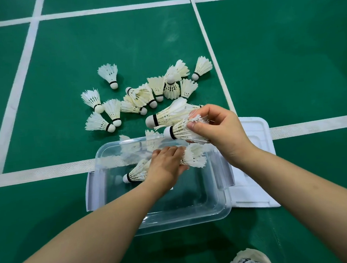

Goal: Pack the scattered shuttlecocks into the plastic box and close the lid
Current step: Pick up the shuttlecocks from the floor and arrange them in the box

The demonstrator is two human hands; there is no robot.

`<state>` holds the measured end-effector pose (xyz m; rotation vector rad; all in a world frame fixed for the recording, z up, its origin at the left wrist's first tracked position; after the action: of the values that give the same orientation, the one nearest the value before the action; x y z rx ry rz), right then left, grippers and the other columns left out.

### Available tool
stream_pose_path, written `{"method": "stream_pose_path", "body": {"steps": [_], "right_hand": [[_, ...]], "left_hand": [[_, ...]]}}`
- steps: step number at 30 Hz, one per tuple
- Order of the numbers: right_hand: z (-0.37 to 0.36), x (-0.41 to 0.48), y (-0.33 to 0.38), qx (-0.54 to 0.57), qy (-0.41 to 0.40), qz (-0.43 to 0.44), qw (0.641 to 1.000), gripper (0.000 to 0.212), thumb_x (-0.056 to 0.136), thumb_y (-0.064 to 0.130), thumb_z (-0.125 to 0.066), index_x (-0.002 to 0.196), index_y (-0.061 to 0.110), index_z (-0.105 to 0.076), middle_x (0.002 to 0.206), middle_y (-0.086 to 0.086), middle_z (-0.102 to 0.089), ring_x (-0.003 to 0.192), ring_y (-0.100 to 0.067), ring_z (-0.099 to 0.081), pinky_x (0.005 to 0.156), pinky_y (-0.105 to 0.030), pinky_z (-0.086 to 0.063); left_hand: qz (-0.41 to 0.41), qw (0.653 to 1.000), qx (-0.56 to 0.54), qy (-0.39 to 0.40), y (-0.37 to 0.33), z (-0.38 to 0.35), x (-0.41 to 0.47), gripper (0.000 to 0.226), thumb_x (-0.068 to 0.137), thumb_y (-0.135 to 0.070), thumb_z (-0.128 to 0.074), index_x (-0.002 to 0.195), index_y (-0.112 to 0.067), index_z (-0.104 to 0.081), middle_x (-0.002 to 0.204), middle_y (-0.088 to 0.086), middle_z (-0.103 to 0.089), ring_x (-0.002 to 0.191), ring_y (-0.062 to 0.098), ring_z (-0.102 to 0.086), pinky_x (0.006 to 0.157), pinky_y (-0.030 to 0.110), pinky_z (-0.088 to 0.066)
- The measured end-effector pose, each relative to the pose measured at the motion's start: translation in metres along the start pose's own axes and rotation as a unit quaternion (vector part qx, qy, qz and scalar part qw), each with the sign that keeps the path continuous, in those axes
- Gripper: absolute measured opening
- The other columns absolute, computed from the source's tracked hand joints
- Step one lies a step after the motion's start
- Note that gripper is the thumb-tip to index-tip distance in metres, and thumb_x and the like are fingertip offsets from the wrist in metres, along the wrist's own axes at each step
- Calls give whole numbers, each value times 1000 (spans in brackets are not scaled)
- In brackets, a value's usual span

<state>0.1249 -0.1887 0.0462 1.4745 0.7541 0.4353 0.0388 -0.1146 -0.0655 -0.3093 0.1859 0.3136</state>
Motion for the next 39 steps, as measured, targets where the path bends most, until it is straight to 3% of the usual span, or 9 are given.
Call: {"method": "stream_pose_path", "body": {"steps": [8,12,16,21,26,31,39], "right_hand": [[3,0,-4,-1,2,-2,1000,11,63,13,-70,65,21,-62,68,6,-62,68,-16,-55,64,-24,-49],[1,0,-6,1,5,-5,1000,10,64,13,-70,66,20,-62,67,5,-62,66,-15,-54,63,-22,-49],[-3,0,-5,1,9,-4,1000,10,64,14,-70,64,22,-64,73,-4,-61,73,-22,-53,71,-34,-49],[-5,1,-4,2,9,-6,1000,10,64,14,-70,63,23,-65,73,-5,-59,73,-22,-52,70,-33,-47],[-7,2,-4,6,13,-5,1000,11,64,13,-70,63,22,-64,71,0,-62,73,-19,-54,70,-30,-49],[-7,3,-5,7,13,-6,1000,14,63,14,-70,59,27,-67,69,5,-61,72,-18,-52,66,-27,-48],[-7,2,-6,-1,9,0,1000,11,63,14,-69,62,23,-64,70,4,-62,70,-15,-54,65,-23,-48]], "left_hand": [[18,991,102,88,16,-21,-2,61,92,-27,-43,144,-18,-13,137,4,-44,131,24,-26,105,40,-20],[19,988,128,87,17,-23,-8,68,91,-21,-39,145,-27,1,130,6,-45,125,27,-31,101,41,-24],[-15,988,129,83,13,-22,-6,72,90,-18,-37,141,-40,8,125,10,-43,120,29,-34,100,43,-26],[-61,985,129,94,7,-23,-7,61,91,-22,-36,142,-40,-7,139,13,-23,126,31,-26,102,44,-24],[-158,973,140,92,-14,-26,-10,51,96,-25,-34,143,-33,-16,152,9,-7,139,28,-7,110,45,-13],[-172,956,197,135,-23,-26,-5,32,97,-14,-28,123,-11,-45,142,10,-31,141,26,-3,112,47,-6],[-153,963,190,118,-10,-23,-9,36,95,-14,-28,129,-6,-38,141,12,-31,140,25,-6,112,48,-8]]}}
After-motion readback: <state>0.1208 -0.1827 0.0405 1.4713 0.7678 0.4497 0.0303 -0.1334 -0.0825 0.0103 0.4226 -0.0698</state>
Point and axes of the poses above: each hand's wrist, its own x-axis towards the middle knuckle, its own z-axis out of the back of the hand, y = z × x, the point moved 6 cm from there along x, towards the middle knuckle
